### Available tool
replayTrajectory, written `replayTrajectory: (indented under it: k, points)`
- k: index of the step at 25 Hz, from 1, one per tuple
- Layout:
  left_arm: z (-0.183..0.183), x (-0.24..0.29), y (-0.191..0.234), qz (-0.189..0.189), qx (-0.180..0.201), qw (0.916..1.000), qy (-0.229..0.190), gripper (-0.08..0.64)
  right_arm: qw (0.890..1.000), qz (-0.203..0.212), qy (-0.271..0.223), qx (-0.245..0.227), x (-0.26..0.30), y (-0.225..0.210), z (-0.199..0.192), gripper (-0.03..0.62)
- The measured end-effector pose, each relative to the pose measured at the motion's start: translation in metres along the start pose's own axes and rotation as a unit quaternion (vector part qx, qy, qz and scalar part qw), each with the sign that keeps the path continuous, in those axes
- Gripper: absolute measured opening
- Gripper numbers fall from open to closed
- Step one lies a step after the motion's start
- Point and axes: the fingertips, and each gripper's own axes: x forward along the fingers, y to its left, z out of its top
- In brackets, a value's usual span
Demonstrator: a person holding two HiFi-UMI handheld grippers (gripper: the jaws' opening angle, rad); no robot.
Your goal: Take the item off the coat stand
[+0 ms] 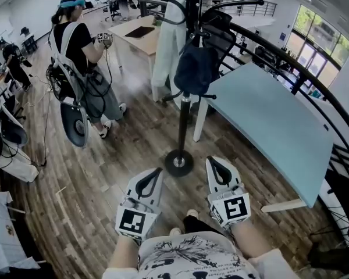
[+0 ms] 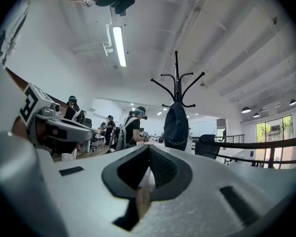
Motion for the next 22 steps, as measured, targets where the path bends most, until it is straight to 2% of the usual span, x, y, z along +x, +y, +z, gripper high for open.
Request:
replayTrajectory:
  k: [9, 13, 15, 16, 19, 22]
  points:
    - [0.013, 0.081, 0.035, 0.037, 0.01, 0.9992, -0.012, 0.005, 1.0, 0.005, -0.018, 0.008, 0.089, -0.075, 0.003, -0.005]
    - [0.017, 0.116, 0.039, 0.048, 0.012, 0.9987, -0.014, 0.005, 0.999, 0.034, -0.016, -0.007, 0.123, -0.101, 0.012, -0.006]
    - [0.015, 0.129, 0.039, 0.05, 0.01, 0.9986, -0.013, 0.005, 0.998, 0.056, -0.022, -0.017, 0.138, -0.107, 0.02, 0.066]
    - [0.014, 0.135, 0.04, 0.051, 0.01, 0.9986, -0.012, 0.005, 0.997, 0.063, -0.029, -0.026, 0.145, -0.109, 0.026, 0.074]
    - [0.014, 0.147, 0.044, 0.047, 0.011, 0.9988, -0.008, 0.005, 0.996, 0.059, -0.049, -0.043, 0.164, -0.116, 0.042, 0.114]
    - [0.023, 0.151, 0.052, 0.043, 0.026, 0.9986, -0.015, 0.005, 0.998, 0.05, -0.038, -0.022, 0.187, -0.123, 0.047, 0.181]
